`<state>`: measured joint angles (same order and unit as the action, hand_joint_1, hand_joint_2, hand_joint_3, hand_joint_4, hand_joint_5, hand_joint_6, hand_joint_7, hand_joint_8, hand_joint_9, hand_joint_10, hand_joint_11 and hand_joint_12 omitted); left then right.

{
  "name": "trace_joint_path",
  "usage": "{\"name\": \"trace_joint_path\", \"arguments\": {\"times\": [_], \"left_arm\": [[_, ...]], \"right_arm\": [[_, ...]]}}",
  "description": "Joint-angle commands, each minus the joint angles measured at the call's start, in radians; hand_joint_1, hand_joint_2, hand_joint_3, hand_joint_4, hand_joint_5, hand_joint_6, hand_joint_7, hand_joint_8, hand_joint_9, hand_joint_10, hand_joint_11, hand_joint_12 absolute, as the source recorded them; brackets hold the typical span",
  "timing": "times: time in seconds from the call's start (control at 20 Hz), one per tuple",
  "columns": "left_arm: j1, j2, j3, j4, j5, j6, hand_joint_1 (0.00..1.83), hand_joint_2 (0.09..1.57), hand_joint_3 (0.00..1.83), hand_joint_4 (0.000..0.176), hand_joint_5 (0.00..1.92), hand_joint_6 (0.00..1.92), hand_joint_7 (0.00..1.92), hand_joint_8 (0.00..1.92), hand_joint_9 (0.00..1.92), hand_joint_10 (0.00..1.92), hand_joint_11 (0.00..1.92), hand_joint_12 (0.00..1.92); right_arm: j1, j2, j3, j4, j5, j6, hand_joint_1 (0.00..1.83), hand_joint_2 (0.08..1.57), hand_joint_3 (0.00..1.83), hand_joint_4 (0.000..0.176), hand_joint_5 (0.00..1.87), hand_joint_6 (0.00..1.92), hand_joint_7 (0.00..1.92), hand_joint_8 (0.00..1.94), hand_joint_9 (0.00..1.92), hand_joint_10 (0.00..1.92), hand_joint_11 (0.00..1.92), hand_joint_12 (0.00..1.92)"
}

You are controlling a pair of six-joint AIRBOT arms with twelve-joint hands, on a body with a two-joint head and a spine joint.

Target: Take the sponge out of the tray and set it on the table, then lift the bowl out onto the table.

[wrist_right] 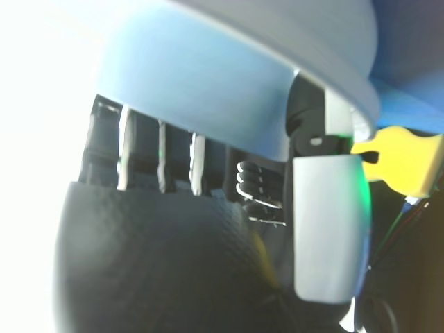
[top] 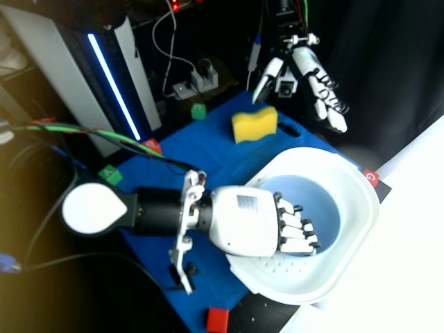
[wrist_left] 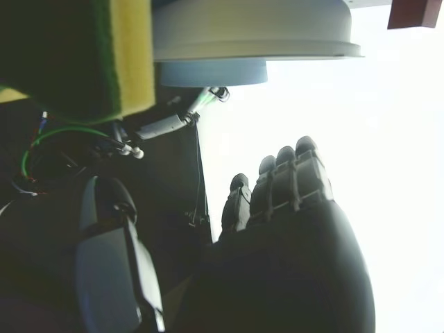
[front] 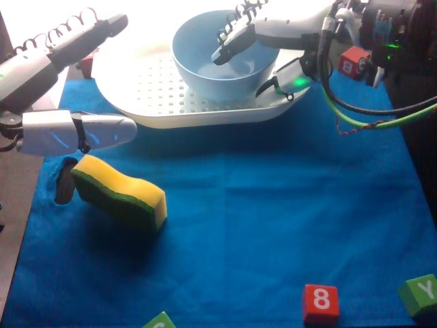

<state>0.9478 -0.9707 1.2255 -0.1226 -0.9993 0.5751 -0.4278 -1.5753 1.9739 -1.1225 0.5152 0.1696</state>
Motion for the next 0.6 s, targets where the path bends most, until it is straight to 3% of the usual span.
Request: {"name": "trace_joint_path", "arguments": {"times": [0.0, 0.05, 0.15, 0.2, 0.3, 0.45, 0.55], "left_arm": [[-0.005, -0.008, 0.009, -0.015, -0.126, -0.014, 0.57, 0.92, 0.0, 0.146, 0.04, 0.0, 0.0, 0.0, 0.0, 0.0, 0.0, 0.0], [-0.006, -0.01, 0.011, -0.015, -0.126, -0.015, 0.54, 0.92, 0.0, 0.137, 0.03, 0.0, 0.0, 0.0, 0.0, 0.0, 0.01, 0.0], [-0.006, -0.013, 0.013, -0.015, -0.125, -0.015, 0.54, 0.92, 0.0, 0.139, 0.03, 0.0, 0.0, 0.0, 0.0, 0.0, 0.01, 0.01], [-0.006, -0.013, 0.013, -0.015, -0.125, -0.016, 0.54, 0.92, 0.0, 0.132, 0.03, 0.0, 0.0, 0.0, 0.0, 0.0, 0.02, 0.01], [-0.006, -0.014, 0.013, -0.015, -0.126, -0.019, 0.54, 0.93, 0.0, 0.139, 0.03, 0.0, 0.0, 0.0, 0.0, 0.0, 0.0, 0.0], [-0.006, -0.017, 0.015, -0.015, -0.127, -0.023, 0.54, 0.93, 0.0, 0.157, 0.04, 0.0, 0.0, 0.0, 0.0, 0.0, 0.0, 0.0], [-0.006, -0.018, 0.015, -0.015, -0.13, -0.024, 0.55, 0.94, 0.01, 0.154, 0.04, 0.0, 0.0, 0.0, 0.0, 0.0, 0.01, 0.0]], "right_arm": [[0.017, -0.003, 0.001, 0.041, 0.046, 0.004, 0.97, 1.05, 0.01, 0.051, 0.53, 0.0, 0.38, 0.0, 0.33, 0.0, 0.08, 0.76], [0.018, -0.005, 0.002, 0.034, 0.046, 0.004, 0.97, 1.06, 0.01, 0.055, 0.51, 0.0, 0.36, 0.0, 0.31, 0.0, 0.07, 0.75], [0.018, -0.009, 0.001, 0.028, 0.045, 0.004, 0.97, 1.08, 0.0, 0.063, 0.49, 0.0, 0.34, 0.0, 0.28, 0.0, 0.06, 0.69], [0.018, -0.012, -0.001, 0.025, 0.045, 0.004, 0.97, 1.09, 0.0, 0.066, 0.48, 0.0, 0.33, 0.0, 0.27, 0.0, 0.05, 0.68], [0.018, -0.019, -0.004, 0.011, 0.045, 0.004, 0.99, 1.09, 0.0, 0.067, 0.46, 0.0, 0.31, 0.0, 0.25, 0.0, 0.01, 0.66], [0.018, -0.029, -0.004, -0.004, 0.038, 0.004, 1.06, 1.11, 0.0, 0.05, 0.5, 0.0, 0.35, 0.0, 0.29, 0.0, 0.06, 0.62], [0.018, -0.036, -0.001, -0.005, 0.031, 0.004, 1.13, 1.09, 0.0, 0.021, 0.52, 0.01, 0.38, 0.01, 0.33, 0.01, 0.08, 0.63]]}}
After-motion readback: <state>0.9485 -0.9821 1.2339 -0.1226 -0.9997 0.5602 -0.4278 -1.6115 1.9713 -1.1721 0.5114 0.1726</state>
